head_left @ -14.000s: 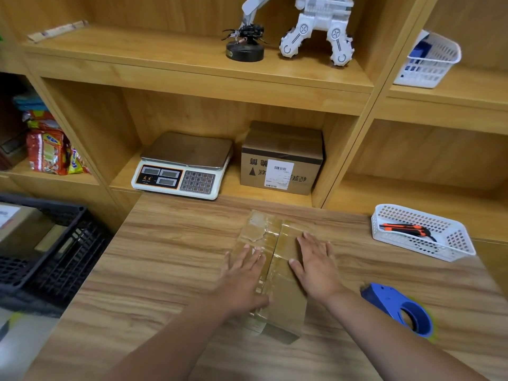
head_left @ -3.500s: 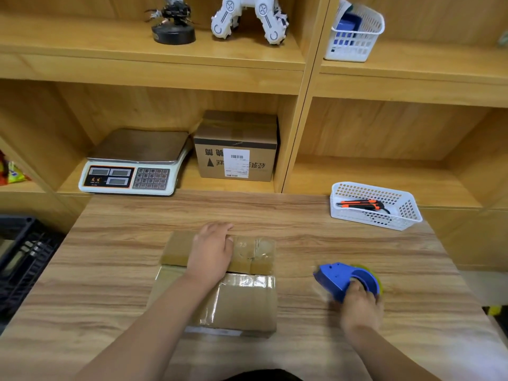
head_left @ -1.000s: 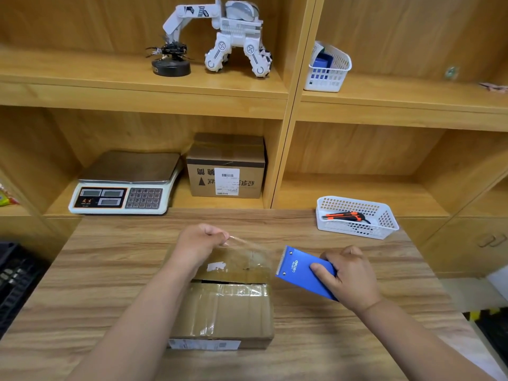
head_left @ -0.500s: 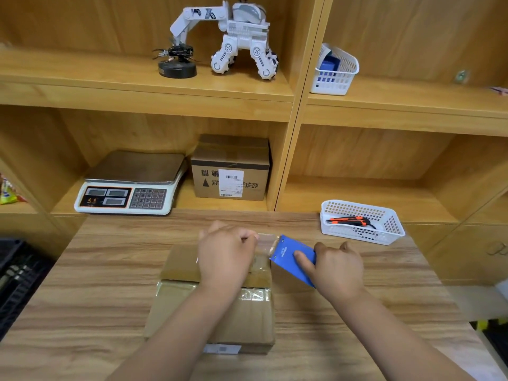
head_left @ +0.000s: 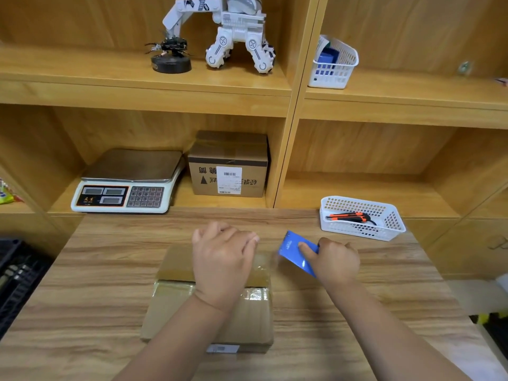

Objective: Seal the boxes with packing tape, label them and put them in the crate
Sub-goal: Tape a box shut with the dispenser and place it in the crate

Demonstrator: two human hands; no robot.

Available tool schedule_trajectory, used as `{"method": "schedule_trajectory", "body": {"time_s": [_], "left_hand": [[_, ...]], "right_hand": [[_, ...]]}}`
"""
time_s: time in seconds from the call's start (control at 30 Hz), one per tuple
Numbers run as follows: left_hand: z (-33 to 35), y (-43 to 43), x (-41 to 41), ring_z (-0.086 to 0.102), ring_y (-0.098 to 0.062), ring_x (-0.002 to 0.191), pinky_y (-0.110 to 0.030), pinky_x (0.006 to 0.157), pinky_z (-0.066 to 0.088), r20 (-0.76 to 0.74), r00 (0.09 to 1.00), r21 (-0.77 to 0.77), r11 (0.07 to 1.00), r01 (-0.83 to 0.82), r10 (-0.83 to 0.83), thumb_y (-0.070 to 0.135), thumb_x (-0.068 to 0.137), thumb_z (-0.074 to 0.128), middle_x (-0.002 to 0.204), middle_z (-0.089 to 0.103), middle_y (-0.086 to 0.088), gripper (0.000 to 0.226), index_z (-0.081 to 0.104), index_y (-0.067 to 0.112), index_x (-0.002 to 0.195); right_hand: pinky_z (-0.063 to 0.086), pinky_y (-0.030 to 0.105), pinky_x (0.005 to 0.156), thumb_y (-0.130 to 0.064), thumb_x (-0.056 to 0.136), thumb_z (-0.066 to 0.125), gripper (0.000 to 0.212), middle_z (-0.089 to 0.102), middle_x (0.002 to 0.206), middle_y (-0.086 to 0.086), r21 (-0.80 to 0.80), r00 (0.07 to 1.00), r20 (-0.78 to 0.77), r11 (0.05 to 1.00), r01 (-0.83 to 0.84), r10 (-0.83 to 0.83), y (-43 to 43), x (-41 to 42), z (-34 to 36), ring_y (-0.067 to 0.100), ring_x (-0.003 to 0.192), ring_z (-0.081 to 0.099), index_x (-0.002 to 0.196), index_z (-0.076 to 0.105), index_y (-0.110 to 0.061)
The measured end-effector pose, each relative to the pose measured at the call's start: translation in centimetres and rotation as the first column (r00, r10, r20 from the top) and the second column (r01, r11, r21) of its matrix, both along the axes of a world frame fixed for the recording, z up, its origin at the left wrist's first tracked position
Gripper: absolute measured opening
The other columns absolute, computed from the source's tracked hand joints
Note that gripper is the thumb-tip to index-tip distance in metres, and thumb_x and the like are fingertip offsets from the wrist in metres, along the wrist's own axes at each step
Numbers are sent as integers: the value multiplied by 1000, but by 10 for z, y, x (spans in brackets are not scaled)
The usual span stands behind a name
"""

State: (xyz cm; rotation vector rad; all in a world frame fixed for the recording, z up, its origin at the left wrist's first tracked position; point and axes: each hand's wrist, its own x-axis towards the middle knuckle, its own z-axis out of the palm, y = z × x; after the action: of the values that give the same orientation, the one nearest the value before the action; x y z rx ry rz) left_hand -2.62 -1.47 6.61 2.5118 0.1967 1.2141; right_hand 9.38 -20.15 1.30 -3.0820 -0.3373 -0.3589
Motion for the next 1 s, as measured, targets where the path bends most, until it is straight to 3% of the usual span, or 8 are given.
{"method": "schedule_trajectory", "body": {"time_s": [0.17, 0.37, 0.43, 0.5, 0.6, 0.67, 0.83, 1.0], "left_hand": [[14, 15, 4, 49, -12, 81, -26, 78, 25, -119, 993, -356, 933, -50, 8, 34, 78, 68, 62, 62, 16, 9, 75, 29, 74], [21, 20, 2, 38, 14, 93, -29, 86, 30, -167, 985, -540, 839, -58, -39, 25, 77, 74, 68, 56, 25, 6, 76, 30, 79], [23, 22, 2, 36, 17, 93, -28, 86, 30, -166, 985, -560, 826, -59, -43, 25, 77, 74, 70, 54, 26, 8, 75, 32, 78], [24, 25, 3, 36, 17, 93, -26, 85, 28, -164, 985, -566, 822, -58, -43, 24, 77, 74, 70, 54, 25, 12, 74, 36, 76], [25, 29, 6, 38, 16, 94, -28, 87, 30, -156, 986, -569, 822, -37, -63, 23, 77, 74, 69, 58, 26, 20, 69, 42, 73], [24, 30, 7, 40, 10, 95, -29, 90, 33, -164, 984, -588, 808, -43, -68, 24, 78, 73, 73, 58, 31, 25, 66, 47, 72], [16, 34, 10, 49, -8, 101, -34, 96, 40, -192, 979, -678, 731, -78, -74, 26, 79, 72, 82, 59, 22, 22, 67, 47, 73], [4, 39, 7, 49, 0, 100, -25, 89, 41, -217, 972, -713, 694, -97, -87, 25, 80, 71, 83, 65, 18, 23, 68, 46, 72]], "right_hand": [[35, 29, 86, -62, 93, 33, 47, 70, 97, -3, -181, 974, -199, 981, 71, -108, -34, -5, -28, 17, 95, 66, 102, 55, -21], [44, 24, 80, -57, 90, 47, 44, 65, 113, -4, -126, 847, -480, 973, 193, -230, -50, -22, -66, 16, 107, 61, 114, 52, -21], [44, 26, 80, -57, 86, 53, 46, 65, 110, 0, -61, 824, -509, 965, 254, -249, -43, -25, -68, 19, 106, 61, 111, 52, -19], [44, 32, 79, -51, 84, 60, 44, 66, 104, 8, 193, 872, -451, 934, 302, -189, -29, -20, -66, 28, 102, 60, 104, 54, -12], [43, 34, 78, -32, 90, 60, 17, 68, 92, 8, 721, 936, -346, 657, 219, 67, 6, -8, -43, 30, 97, 60, 88, 63, -15], [43, 29, 83, -31, 96, 50, 24, 69, 89, 2, 865, 905, -359, 446, 230, 230, 32, -7, -15, 21, 96, 61, 85, 66, -18], [44, 27, 87, -72, 78, 36, 66, 73, 98, -5, 908, 693, -419, 267, 322, 587, 63, -15, 23, 9, 100, 62, 110, 65, -22], [45, 21, 75, -3, 83, 67, 4, 71, 71, 0, 890, 699, -428, 131, 438, 573, 70, -21, 20, 5, 69, 64, 80, 66, -7]]}}
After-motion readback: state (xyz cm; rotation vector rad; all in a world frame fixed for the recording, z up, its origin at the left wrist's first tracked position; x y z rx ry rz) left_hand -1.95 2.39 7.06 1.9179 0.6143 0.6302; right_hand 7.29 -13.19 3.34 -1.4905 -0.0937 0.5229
